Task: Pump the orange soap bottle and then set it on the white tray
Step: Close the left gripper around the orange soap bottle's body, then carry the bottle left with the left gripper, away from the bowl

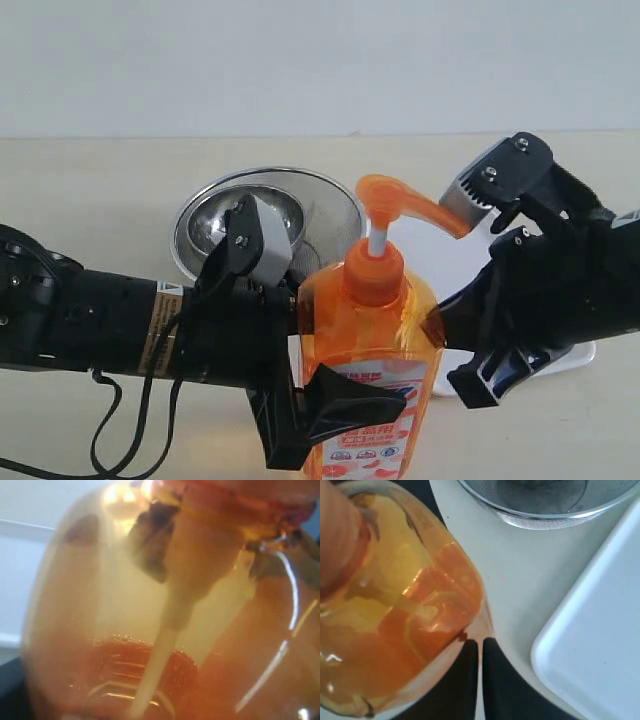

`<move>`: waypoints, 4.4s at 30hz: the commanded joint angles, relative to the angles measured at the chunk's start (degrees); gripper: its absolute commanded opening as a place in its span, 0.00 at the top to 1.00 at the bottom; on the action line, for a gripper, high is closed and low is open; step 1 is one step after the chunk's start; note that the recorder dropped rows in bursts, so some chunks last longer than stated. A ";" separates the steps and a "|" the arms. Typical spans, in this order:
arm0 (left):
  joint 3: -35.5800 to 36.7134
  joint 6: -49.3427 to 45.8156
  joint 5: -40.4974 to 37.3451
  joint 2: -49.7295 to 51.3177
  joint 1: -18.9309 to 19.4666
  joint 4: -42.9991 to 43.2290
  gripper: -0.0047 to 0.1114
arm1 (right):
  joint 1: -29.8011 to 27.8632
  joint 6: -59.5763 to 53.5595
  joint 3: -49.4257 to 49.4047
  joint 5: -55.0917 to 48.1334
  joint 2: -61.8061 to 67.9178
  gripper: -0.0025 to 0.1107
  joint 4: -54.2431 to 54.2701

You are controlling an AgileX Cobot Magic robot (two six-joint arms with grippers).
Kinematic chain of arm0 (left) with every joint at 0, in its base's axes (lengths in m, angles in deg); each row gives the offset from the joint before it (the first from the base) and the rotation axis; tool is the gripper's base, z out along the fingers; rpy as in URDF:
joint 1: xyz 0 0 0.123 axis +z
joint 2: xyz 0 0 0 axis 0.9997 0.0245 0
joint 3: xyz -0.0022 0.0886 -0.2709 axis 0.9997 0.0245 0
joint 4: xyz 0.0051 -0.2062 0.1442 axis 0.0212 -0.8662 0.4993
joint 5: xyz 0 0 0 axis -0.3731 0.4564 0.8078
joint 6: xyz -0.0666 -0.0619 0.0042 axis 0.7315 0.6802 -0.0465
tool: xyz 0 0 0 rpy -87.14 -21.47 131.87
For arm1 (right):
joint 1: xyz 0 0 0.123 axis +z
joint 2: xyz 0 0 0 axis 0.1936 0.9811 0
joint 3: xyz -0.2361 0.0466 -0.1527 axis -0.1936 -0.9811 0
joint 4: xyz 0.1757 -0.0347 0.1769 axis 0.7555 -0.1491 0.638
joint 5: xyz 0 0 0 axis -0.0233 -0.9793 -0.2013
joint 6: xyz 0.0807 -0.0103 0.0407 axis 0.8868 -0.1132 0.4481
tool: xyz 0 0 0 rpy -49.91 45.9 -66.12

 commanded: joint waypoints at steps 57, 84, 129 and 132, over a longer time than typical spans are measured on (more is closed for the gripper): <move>14.31 13.71 -30.22 -29.59 -0.81 5.61 0.92 | 0.20 8.17 0.25 8.18 -0.17 0.98 -7.44; 17.81 21.43 -63.88 -49.68 -0.81 -0.72 0.92 | 0.20 9.25 0.25 8.42 -0.17 0.98 -6.99; 3.00 63.18 -66.09 -22.65 14.17 35.89 0.92 | 0.20 8.01 6.26 11.77 -0.17 0.98 -4.78; 1.11 63.05 -63.00 -20.43 16.08 35.89 0.92 | 0.20 7.67 6.90 11.44 -0.17 0.98 -4.89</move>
